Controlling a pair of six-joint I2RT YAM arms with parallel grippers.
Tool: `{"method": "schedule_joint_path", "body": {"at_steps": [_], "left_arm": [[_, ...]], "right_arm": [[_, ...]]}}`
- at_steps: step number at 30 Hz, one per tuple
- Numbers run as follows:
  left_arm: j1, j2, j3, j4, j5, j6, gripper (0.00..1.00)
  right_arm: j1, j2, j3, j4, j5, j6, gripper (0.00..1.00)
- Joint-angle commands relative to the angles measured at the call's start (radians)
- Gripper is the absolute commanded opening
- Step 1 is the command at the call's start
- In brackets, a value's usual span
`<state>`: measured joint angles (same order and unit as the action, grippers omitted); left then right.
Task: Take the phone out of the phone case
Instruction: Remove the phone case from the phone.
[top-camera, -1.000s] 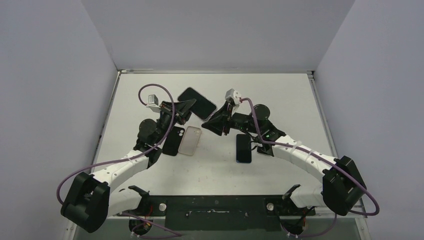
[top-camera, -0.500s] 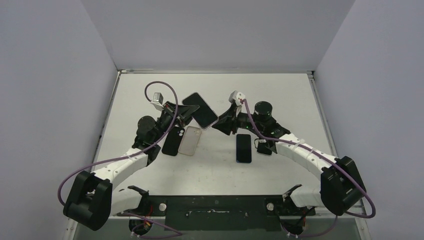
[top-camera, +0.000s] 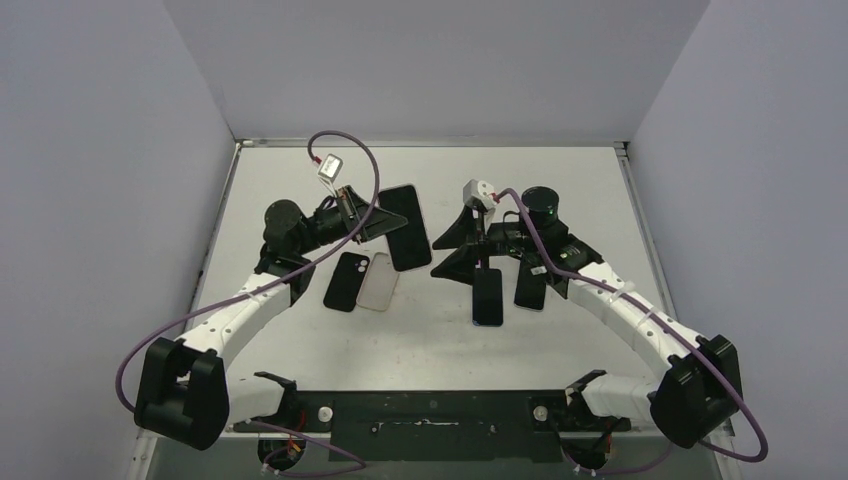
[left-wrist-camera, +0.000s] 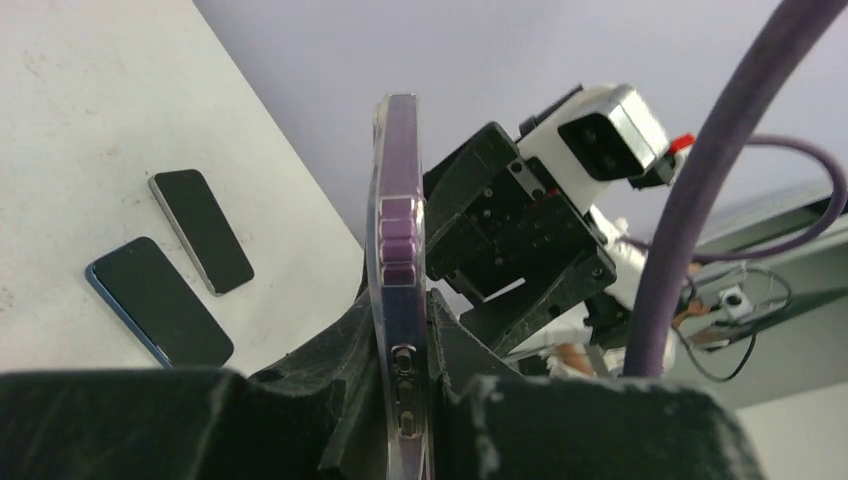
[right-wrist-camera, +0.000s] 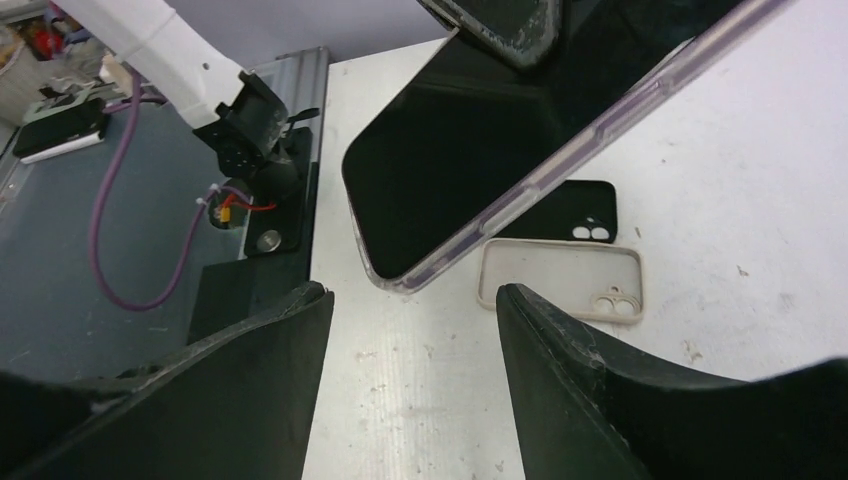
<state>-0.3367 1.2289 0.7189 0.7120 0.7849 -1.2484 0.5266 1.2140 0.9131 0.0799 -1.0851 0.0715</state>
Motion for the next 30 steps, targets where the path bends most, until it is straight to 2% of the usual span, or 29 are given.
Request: {"method": "schedule_joint_path", "body": {"at_steps": [1, 5, 8, 15, 20, 24, 30], "left_arm": [[0.004, -0.001, 0.102, -0.014, 0.134, 0.145, 0.0], [0.004, 0.006, 0.12, -0.009, 0.161, 0.153, 0.0], [0.002, 0.005, 0.128, -0.002, 0.171, 0.151, 0.0], [0.002, 0.007, 0.135, 0.002, 0.195, 0.138, 0.0], [0.002, 0.029, 0.107, 0.132, 0.211, 0.01, 0.0], [0.001, 0.056, 0.081, 0.228, 0.211, -0.1, 0.0], [-0.005, 0.082, 0.056, 0.347, 0.218, -0.24, 0.0]], "right_arm": [[0.029, 0.049, 0.101, -0.067, -0.103, -0.063, 0.61], [0.054, 0.088, 0.158, -0.139, -0.133, -0.119, 0.58], [0.064, 0.109, 0.182, -0.168, -0.148, -0.146, 0.51], [0.079, 0.131, 0.202, -0.217, -0.159, -0.219, 0.19], [0.113, 0.142, 0.229, -0.34, -0.096, -0.386, 0.04], [0.125, 0.16, 0.25, -0.384, -0.027, -0.466, 0.0], [0.136, 0.165, 0.276, -0.389, 0.132, -0.539, 0.0]]}}
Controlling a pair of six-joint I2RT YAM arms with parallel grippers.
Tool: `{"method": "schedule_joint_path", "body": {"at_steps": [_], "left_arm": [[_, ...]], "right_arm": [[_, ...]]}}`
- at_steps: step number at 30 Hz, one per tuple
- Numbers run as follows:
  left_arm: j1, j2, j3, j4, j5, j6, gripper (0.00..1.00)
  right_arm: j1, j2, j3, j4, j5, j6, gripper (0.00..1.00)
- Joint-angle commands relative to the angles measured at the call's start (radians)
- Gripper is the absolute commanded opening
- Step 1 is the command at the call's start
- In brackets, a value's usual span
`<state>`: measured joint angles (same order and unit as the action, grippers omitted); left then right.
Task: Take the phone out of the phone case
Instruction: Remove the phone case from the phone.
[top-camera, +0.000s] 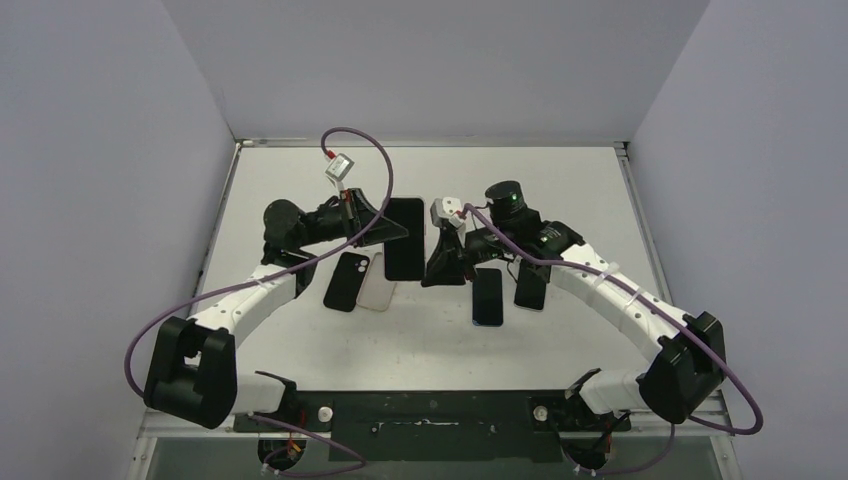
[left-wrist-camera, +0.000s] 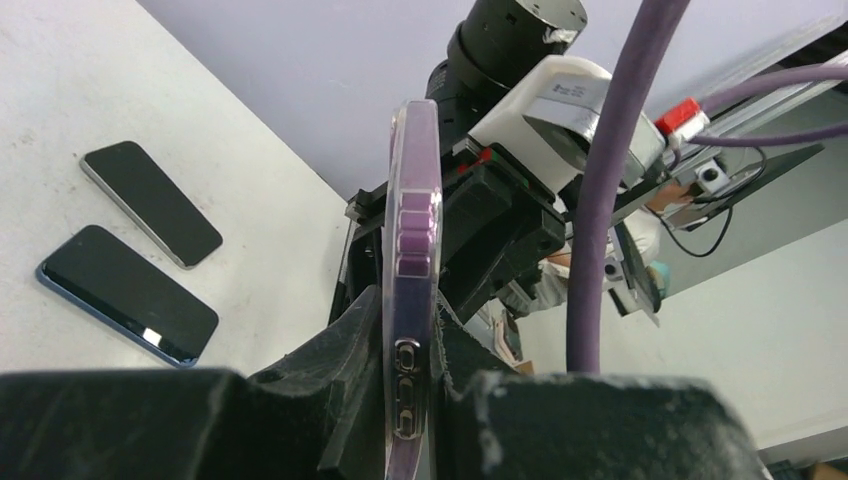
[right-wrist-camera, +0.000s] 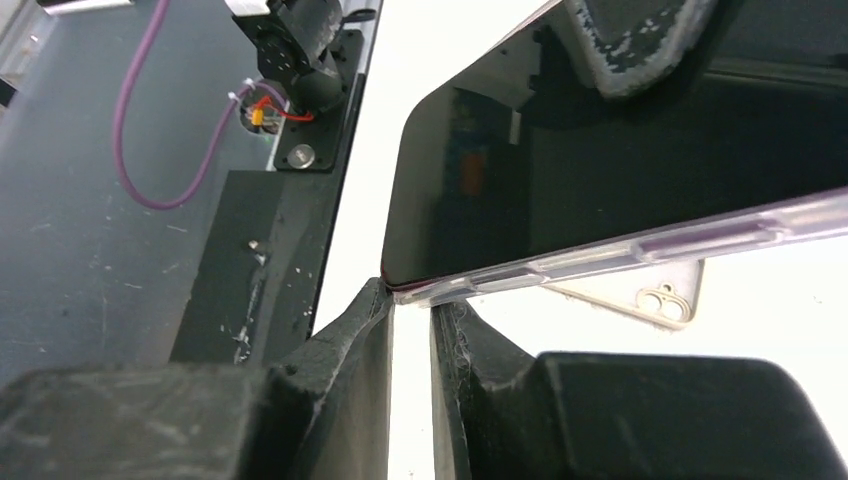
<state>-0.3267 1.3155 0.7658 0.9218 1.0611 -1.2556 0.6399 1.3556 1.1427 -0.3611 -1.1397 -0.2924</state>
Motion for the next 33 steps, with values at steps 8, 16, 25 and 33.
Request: {"method": "schedule_joint_path", "body": {"at_steps": [8, 16, 25, 33], "left_arm": [[-0.037, -0.001, 0.005, 0.137, -0.053, -0.262, 0.0], [-0.032, -0.031, -0.028, 0.111, -0.107, -0.189, 0.0], [-0.02, -0.07, -0.033, -0.123, -0.384, 0.053, 0.0], [-0.021, -0.082, -0.082, -0.11, -0.545, 0.039, 0.0]], "right_arm": [[0.034, 0.019, 0.054, 0.13, 0.358, -0.182, 0.0], [-0.02, -0.03, -0.008, 0.245, 0.443, 0.033, 0.13], [-0.139, -0.219, -0.162, 0.315, 0.438, 0.539, 0.62], [-0.141, -0.279, -0.304, 0.567, 0.439, 1.071, 0.65]]}}
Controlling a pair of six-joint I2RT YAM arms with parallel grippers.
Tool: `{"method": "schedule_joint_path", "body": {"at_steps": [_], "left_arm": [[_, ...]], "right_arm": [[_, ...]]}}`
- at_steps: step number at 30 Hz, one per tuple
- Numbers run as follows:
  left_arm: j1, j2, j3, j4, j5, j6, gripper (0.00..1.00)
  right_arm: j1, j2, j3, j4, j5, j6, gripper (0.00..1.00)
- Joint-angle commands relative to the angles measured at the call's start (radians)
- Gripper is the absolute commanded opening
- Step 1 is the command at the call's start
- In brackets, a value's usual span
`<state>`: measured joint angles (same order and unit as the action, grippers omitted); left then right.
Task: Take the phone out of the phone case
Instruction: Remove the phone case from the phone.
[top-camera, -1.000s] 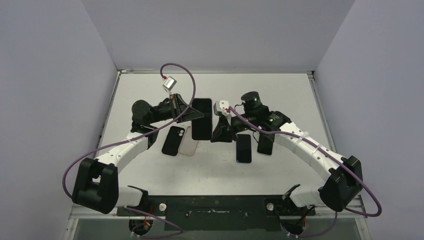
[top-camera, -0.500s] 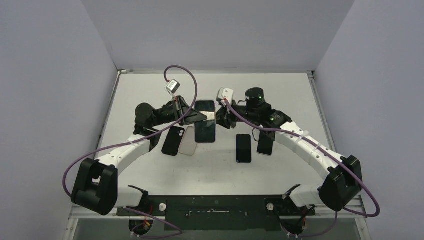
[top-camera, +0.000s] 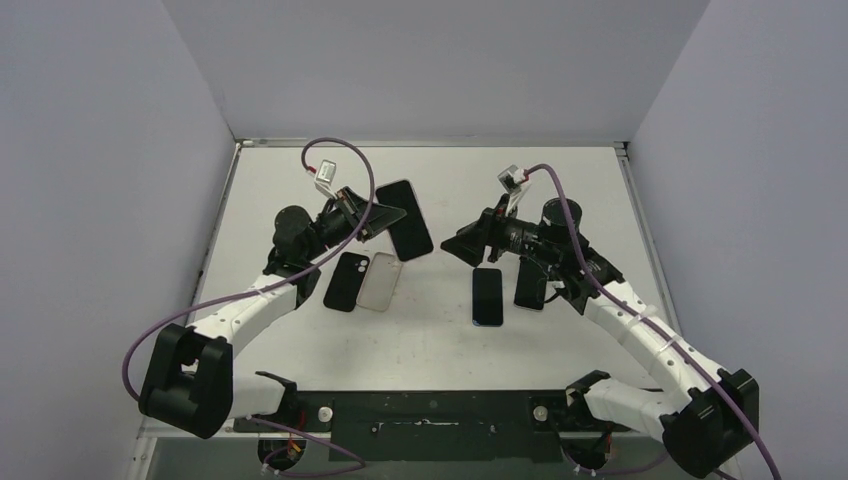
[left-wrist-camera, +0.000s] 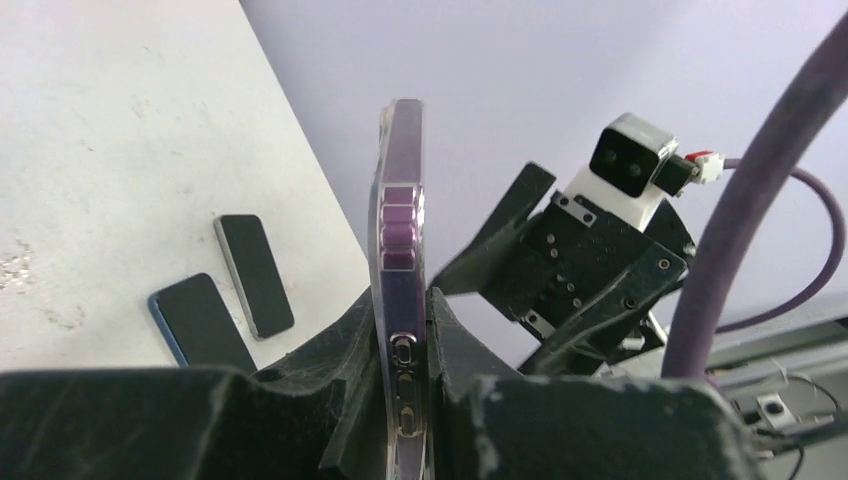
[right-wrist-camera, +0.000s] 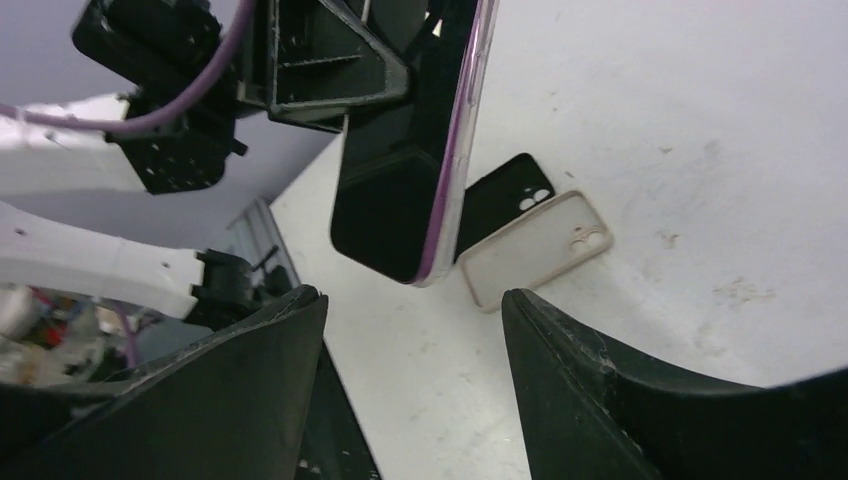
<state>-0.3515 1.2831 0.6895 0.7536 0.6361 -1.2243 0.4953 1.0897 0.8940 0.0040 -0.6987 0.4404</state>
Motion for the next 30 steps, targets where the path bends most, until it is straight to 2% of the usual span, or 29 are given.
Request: {"method": "schedule_joint_path", "body": {"at_steps": [1, 5, 9, 19, 30], "left_arm": [[0.003, -0.052, -0.012, 0.068, -0.129, 0.001, 0.0], [0.003, -0.06, -0.032, 0.098, -0.155, -0.023, 0.0], [-0.002, -0.06, -0.035, 0.102, -0.16, -0.031, 0.0], [-0.023, -0.044, -0.025, 0.127, -0.17, -0.039, 0.0], [-0.033, -0.034, -0.031, 0.194, -0.177, -0.086, 0.0]], "right_arm": [[0.005, -0.006, -0.07, 0.232, -0.002, 0.39, 0.65], [0.007, 0.05, -0.096, 0.305, -0.039, 0.538, 0.6], [0.016, 0.082, -0.122, 0.395, -0.054, 0.616, 0.55], [0.041, 0.134, -0.102, 0.433, -0.078, 0.629, 0.46], [0.043, 0.148, -0.107, 0.41, -0.058, 0.612, 0.44]]}}
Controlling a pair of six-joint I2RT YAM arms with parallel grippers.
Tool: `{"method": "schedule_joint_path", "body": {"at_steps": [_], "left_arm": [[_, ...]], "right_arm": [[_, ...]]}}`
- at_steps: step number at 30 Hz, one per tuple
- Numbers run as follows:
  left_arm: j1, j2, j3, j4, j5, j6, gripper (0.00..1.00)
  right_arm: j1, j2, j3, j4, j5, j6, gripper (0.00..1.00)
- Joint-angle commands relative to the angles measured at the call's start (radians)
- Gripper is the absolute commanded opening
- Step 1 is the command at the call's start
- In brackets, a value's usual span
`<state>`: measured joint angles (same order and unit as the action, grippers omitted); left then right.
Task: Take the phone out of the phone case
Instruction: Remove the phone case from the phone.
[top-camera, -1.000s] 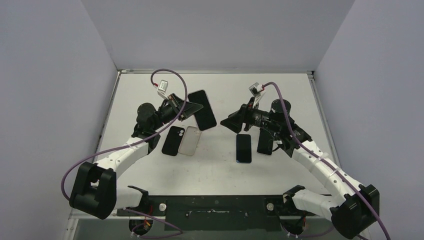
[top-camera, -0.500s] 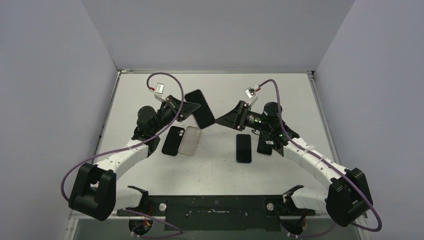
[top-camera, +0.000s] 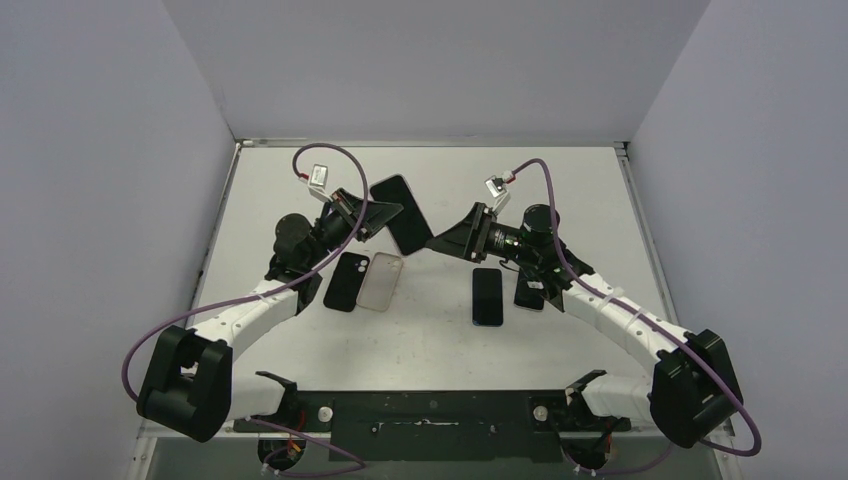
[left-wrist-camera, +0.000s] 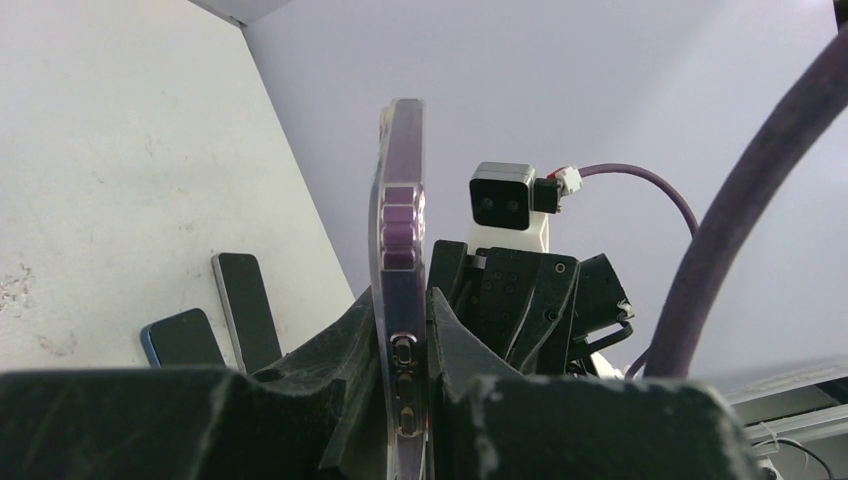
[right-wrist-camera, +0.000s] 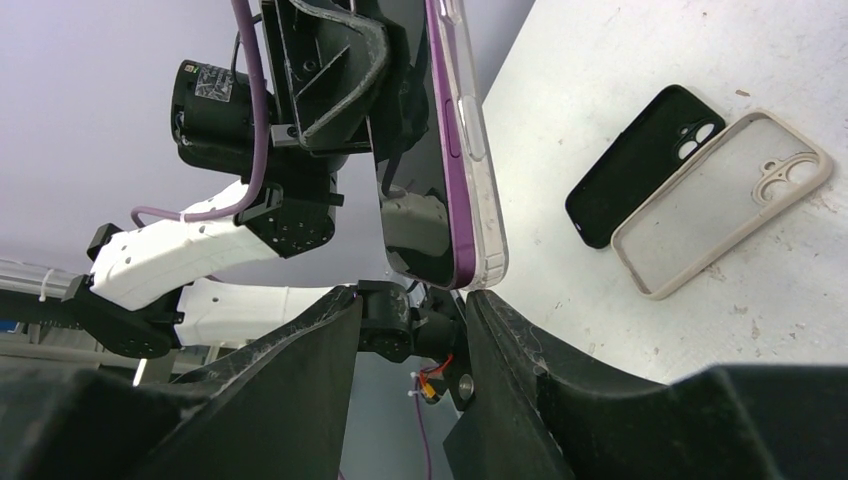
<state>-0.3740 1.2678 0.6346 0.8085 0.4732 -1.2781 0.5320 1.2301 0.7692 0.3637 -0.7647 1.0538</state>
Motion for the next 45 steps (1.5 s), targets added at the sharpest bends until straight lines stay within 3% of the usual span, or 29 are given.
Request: {"method": "schedule_joint_path", "body": {"at_steps": [1, 10, 21, 33, 41, 45], "left_arm": [[-0.012, -0.018, 0.025, 0.145, -0.011, -0.033, 0.0], [-0.028, -0.01, 0.023, 0.132, -0.006, -0.01, 0.0], [-0.032, -0.033, 0.036, 0.007, -0.039, 0.097, 0.0], [-0.036, -0.048, 0.033, 0.045, -0.036, 0.065, 0.0], [-0.036, -0.063, 0.032, 0.011, -0.06, 0.086, 0.0], [-0.036, -0.059, 0.036, 0.015, -0.06, 0.086, 0.0]], "right_arm": [[0.006, 0.009, 0.018, 0.055, 0.008, -0.001, 0.44], [0.005, 0.016, 0.039, 0.093, -0.007, 0.007, 0.41], [-0.001, 0.009, 0.054, 0.086, -0.021, 0.01, 0.4], [-0.007, 0.012, 0.033, 0.075, -0.01, 0.007, 0.4], [-0.015, -0.037, 0.055, -0.107, 0.05, -0.082, 0.42], [-0.015, -0.041, 0.055, -0.122, 0.056, -0.091, 0.42]]}}
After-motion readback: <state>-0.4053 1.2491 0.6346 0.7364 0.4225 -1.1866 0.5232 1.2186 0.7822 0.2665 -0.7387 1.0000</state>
